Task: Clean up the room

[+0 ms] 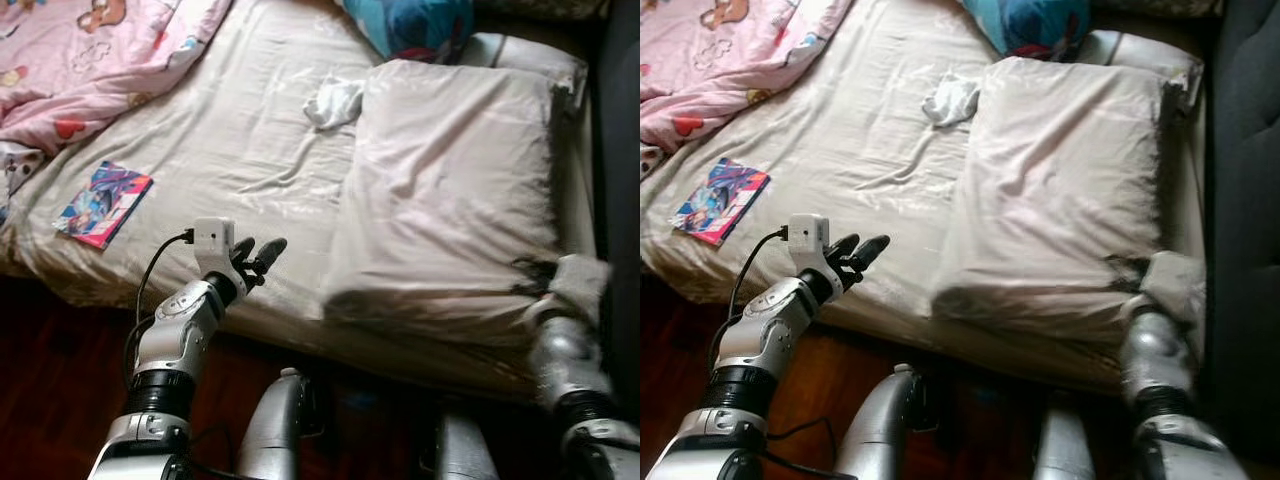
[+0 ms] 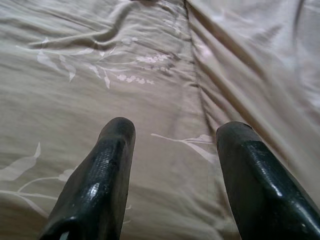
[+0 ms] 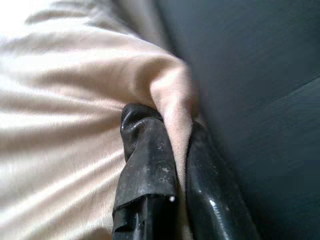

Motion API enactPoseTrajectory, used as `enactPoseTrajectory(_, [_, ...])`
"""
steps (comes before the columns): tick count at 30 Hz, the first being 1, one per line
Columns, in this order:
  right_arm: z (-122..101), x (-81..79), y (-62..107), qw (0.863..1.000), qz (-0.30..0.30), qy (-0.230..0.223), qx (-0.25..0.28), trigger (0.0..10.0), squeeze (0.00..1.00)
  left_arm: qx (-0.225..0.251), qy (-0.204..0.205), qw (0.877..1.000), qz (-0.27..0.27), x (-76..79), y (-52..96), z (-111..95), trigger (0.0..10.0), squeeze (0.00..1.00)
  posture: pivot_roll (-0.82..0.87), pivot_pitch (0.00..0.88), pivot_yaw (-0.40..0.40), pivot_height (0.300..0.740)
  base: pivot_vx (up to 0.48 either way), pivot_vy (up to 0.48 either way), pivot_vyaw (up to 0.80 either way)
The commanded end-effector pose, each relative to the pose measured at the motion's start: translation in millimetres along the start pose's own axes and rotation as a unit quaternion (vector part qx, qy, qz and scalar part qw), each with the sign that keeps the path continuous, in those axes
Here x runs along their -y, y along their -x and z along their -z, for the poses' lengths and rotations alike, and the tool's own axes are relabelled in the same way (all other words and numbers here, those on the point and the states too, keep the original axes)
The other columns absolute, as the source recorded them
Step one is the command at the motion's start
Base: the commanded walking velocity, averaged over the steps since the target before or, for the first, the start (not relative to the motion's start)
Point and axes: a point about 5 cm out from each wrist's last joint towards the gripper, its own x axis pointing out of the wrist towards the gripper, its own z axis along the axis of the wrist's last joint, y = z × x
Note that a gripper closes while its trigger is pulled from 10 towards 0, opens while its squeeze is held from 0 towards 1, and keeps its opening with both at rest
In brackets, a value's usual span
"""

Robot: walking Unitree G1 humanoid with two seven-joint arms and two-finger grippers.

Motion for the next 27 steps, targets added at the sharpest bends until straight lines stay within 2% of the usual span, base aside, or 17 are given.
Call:
enactPoseTrajectory(1, [-19, 26.5, -3.1, 0.997, 0.06, -0.012, 0.047, 0.0, 0.0, -0.01, 0.004, 1.0, -0.018, -7.9, 3.9, 6, 10.0, 0.0, -0.11, 0.349, 0.142, 0.659, 0.0, 0.0, 0.0])
enactPoseTrajectory(6, [-34, 53.8, 1.0, 0.988, 0.13, 0.005, 0.087, 0.0, 0.0, -0.01, 0.004, 1.0, -0.016, -8.3, 2.2, 7, 10.0, 0.0, -0.13, 0.353, 0.147, 0.659, 0.0, 0.0, 0.0])
enactPoseTrajectory(7, [-34, 53.8, 1.0, 0.988, 0.13, 0.005, 0.087, 0.0, 0.0, -0.01, 0.004, 1.0, -0.016, -8.3, 2.2, 7, 10.0, 0.0, -0.13, 0.353, 0.147, 0.659, 0.0, 0.0, 0.0])
enactPoseTrajectory(8, [-33, 58.5, 4.2, 0.985, 0.148, 0.011, 0.09, 0.0, 0.0, -0.011, 0.004, 1.0, -0.015, -8.1, 1.9, 7, 10.0, 0.0, -0.13, 0.354, 0.147, 0.659, 0.0, 0.0, 0.0])
enactPoseTrajectory(9, [-24, 71.0, 15.6, 0.977, 0.193, 0.019, 0.088, 0.0, 0.0, -0.012, 0.003, 1.0, -0.014, -7.3, 1.5, 8, 10.0, 0.0, -0.13, 0.358, 0.148, 0.659, 0.0, 0.0, 0.0])
enactPoseTrajectory(12, [-10, 82.7, 32.6, 0.969, 0.233, 0.025, 0.08, 0.0, 0.0, -0.013, 0.003, 1.0, -0.013, -6.3, 1.6, 8, 10.0, 0.0, -0.12, 0.36, 0.15, 0.659, 0.0, 0.0, 0.0])
enactPoseTrajectory(13, [-10, 82.7, 32.6, 0.969, 0.233, 0.025, 0.08, 0.0, 0.0, -0.013, 0.003, 1.0, -0.013, -6.3, 1.6, 8, 10.0, 0.0, -0.12, 0.36, 0.15, 0.659, 0.0, 0.0, 0.0])
enactPoseTrajectory(14, [7, 90.0, 50.6, 0.964, 0.256, 0.044, 0.063, 0.0, 0.0, -0.015, 0.002, 1.0, -0.012, -7.0, 2.4, 9, 10.0, 0.0, -0.12, 0.362, 0.151, 0.659, 0.0, 0.0, 0.0])
enactPoseTrajectory(15, [7, 90.0, 50.6, 0.964, 0.256, 0.044, 0.063, 0.0, 0.0, -0.015, 0.002, 1.0, -0.012, -7.0, 2.4, 9, 10.0, 0.0, -0.12, 0.362, 0.151, 0.659, 0.0, 0.0, 0.0])
enactPoseTrajectory(16, [21, 96.2, 64.7, 0.959, 0.272, 0.061, 0.044, 0.0, 0.0, -0.016, 0.002, 1.0, -0.012, -7.7, 3.0, 10, 10.0, 0.0, -0.12, 0.363, 0.151, 0.659, 0.0, 0.0, 0.0])
enactPoseTrajectory(17, [28, 99.8, 71.5, 0.956, 0.282, 0.068, 0.033, 0.0, 0.0, -0.017, 0.002, 1.0, -0.012, -7.9, 3.2, 10, 10.0, 0.0, -0.12, 0.363, 0.153, 0.659, 0.0, 0.0, 0.0])
enactPoseTrajectory(18, [42, 105.0, 82.8, 0.952, 0.301, 0.059, 0.006, 0.0, 0.0, -0.018, 0.001, 1.0, -0.012, -8.1, 3.4, 11, 10.0, 0.0, -0.12, 0.362, 0.154, 0.659, 0.0, 0.0, 0.0])
enactPoseTrajectory(22, [69, 108.6, 99.0, 0.945, 0.321, 0.033, -0.058, 0.0, 0.0, -0.021, 0.001, 1.0, -0.01, -7.5, 3.1, 13, 10.0, 0.0, -0.13, 0.361, 0.154, 0.659, 0.0, 0.0, 0.0])
enactPoseTrajectory(27, [81, 104.1, 99.7, 0.943, 0.319, 0.02, -0.095, 0.0, 0.0, -0.025, 0.0, 1.0, -0.008, -6.1, 3.1, 15, 10.0, 0.0, -0.12, 0.356, 0.153, 0.659, 0.0, 0.0, 0.0])
